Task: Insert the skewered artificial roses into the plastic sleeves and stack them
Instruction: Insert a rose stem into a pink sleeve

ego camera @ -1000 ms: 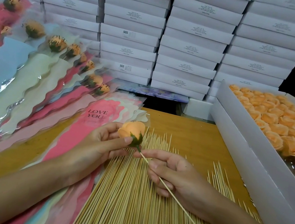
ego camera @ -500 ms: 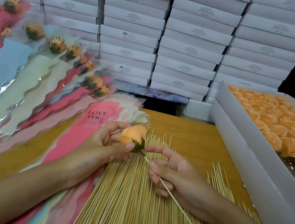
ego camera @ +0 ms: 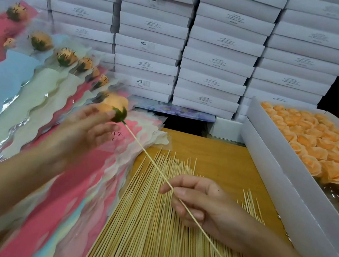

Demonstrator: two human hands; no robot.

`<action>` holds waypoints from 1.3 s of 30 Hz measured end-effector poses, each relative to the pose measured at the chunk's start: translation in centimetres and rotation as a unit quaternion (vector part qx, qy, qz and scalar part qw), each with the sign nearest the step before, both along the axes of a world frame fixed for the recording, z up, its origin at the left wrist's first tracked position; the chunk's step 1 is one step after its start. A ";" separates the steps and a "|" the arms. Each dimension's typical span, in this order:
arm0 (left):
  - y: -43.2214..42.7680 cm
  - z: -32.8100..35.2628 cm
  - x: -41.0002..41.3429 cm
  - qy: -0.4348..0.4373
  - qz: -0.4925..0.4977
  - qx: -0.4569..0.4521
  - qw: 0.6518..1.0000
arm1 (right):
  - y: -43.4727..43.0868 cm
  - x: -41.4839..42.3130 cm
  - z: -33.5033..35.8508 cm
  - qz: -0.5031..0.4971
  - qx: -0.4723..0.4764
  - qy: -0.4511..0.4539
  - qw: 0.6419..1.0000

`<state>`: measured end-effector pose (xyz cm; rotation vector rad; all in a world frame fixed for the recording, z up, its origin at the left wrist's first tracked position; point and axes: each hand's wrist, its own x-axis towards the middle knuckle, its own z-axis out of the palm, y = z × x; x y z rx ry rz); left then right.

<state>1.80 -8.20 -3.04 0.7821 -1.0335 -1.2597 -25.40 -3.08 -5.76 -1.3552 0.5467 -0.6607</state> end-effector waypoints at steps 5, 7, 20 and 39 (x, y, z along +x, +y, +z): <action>-1.5 0.2 3.1 -0.025 0.002 0.020 0.999 | -0.3 -0.2 -0.2 0.002 -0.020 0.015 1.000; -1.7 0.0 4.1 -0.114 0.007 0.029 0.993 | -0.6 -0.4 -0.5 -0.015 -0.028 0.006 0.999; -2.5 -3.9 5.9 -0.660 0.143 0.022 0.737 | -2.1 -1.7 -1.7 -0.248 -0.043 -0.063 0.966; -1.9 -3.8 4.0 -0.484 0.174 -0.080 0.854 | -2.3 -1.5 -1.9 -0.259 -0.038 -0.048 0.964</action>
